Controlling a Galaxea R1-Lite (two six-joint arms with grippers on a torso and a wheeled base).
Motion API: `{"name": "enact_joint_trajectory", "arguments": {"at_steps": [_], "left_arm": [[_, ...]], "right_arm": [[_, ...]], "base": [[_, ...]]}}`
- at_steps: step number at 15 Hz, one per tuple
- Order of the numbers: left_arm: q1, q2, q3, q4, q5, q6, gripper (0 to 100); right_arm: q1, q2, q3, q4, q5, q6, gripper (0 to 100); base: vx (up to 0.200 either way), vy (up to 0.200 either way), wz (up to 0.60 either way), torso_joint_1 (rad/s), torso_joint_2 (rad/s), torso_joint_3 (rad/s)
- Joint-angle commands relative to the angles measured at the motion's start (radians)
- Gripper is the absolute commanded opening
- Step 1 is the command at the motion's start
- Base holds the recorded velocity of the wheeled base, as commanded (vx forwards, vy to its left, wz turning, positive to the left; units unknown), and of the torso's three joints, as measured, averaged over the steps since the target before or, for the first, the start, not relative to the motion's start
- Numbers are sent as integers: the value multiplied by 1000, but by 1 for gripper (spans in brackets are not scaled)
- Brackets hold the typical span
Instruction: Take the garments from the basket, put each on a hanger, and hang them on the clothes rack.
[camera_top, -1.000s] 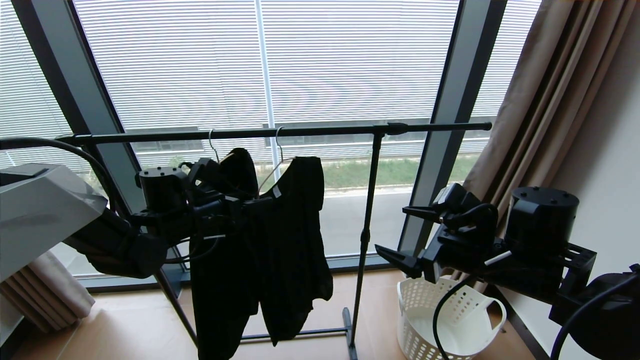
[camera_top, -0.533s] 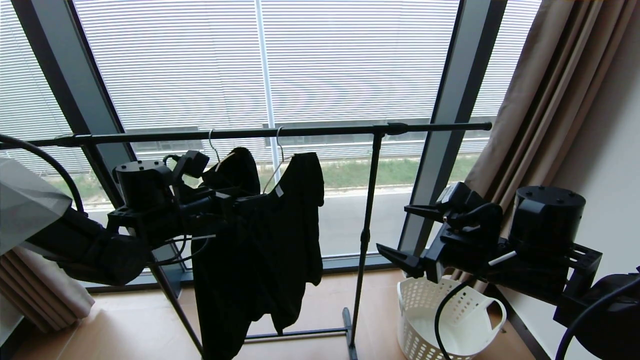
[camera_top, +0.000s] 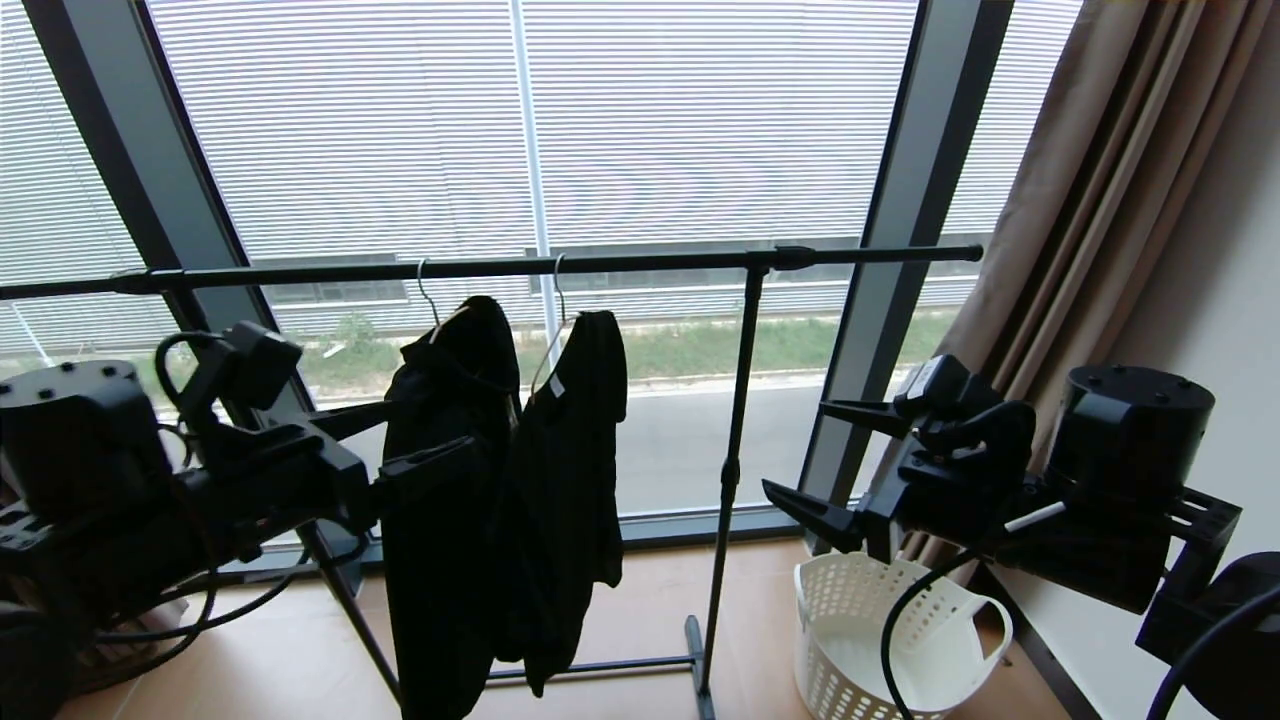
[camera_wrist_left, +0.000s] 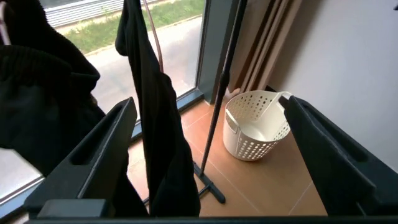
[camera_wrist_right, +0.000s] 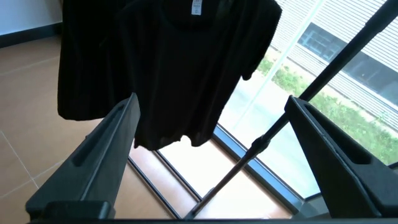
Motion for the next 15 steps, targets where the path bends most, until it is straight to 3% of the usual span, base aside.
{"name": "enact_joint_trajectory", "arguments": {"at_steps": [1, 4, 6, 8, 9, 11, 12, 13, 15], "left_arm": [[31, -262, 179, 4, 8, 32, 100], [82, -432, 337, 40, 8, 125, 100], [113, -547, 422, 141, 10, 153, 100], [122, -645, 426, 271, 10, 154, 100], [123, -754, 426, 422, 16, 156, 100], [123, -883, 426, 592, 16, 161, 100], [128, -1001, 426, 727, 17, 162, 100], [139, -1077, 426, 802, 17, 162, 100], [162, -1205, 426, 935, 17, 165, 100]], "right_arm": [[0, -83, 13, 2, 0, -2, 100], [3, -211, 73, 5, -6, -4, 100], [3, -303, 200, 5, -72, -10, 100], [3, -374, 296, 4, -149, -8, 100], [3, -445, 377, 7, -190, -7, 100], [3, -521, 447, 13, -201, -7, 100], [3, -573, 510, 13, -218, -7, 100], [3, -596, 535, 21, -230, -7, 100], [3, -687, 535, 151, -253, 1, 100]], "base": [[0, 0, 0, 0, 0, 0], [0, 0, 0, 0, 0, 0], [0, 0, 0, 0, 0, 0], [0, 0, 0, 0, 0, 0], [0, 0, 0, 0, 0, 0], [0, 0, 0, 0, 0, 0], [0, 0, 0, 0, 0, 0], [0, 0, 0, 0, 0, 0], [0, 0, 0, 0, 0, 0]]}}
